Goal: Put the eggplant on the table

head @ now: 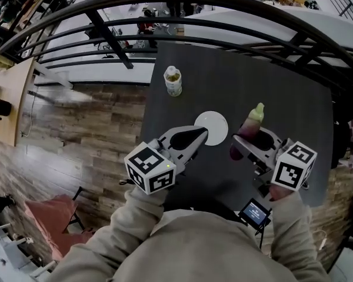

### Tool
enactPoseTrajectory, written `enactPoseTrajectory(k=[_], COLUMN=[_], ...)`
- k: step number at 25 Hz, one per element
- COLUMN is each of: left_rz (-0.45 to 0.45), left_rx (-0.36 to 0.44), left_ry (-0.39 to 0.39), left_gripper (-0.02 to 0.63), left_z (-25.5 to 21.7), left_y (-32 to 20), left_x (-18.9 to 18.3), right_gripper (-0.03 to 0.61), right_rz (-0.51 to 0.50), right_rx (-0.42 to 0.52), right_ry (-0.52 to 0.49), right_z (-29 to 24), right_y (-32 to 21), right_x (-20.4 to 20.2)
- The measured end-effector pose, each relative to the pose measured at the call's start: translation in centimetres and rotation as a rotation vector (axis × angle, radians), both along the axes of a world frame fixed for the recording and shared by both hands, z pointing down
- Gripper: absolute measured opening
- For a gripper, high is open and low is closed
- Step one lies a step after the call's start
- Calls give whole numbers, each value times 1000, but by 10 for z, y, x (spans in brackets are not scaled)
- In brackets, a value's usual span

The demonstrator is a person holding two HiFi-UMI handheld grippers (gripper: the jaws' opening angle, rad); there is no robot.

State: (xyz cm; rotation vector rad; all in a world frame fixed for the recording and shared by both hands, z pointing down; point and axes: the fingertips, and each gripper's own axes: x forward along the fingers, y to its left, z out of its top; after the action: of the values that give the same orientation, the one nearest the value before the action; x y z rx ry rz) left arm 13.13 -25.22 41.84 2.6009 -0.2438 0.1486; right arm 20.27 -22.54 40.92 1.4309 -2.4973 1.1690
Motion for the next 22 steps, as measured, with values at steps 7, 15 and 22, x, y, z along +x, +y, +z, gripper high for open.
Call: enactPoseTrajectory(k=[7, 15, 22], left_rz=[-21, -65, -98], left_rx=[-42, -100, -142], left_ry=[-13, -10, 3], left_gripper=[5, 5, 5], left_z=[20, 56, 83], left_y=[0, -9, -18], left_x=[-2, -17, -21], right_gripper=[215, 215, 215], right_rz=[-22, -86, -135], right_rx=[-69, -171, -290], right_ry=[10, 51, 90], right_z=[27, 75, 124], right_y=[-9, -32, -53], right_x=[-1, -12, -21])
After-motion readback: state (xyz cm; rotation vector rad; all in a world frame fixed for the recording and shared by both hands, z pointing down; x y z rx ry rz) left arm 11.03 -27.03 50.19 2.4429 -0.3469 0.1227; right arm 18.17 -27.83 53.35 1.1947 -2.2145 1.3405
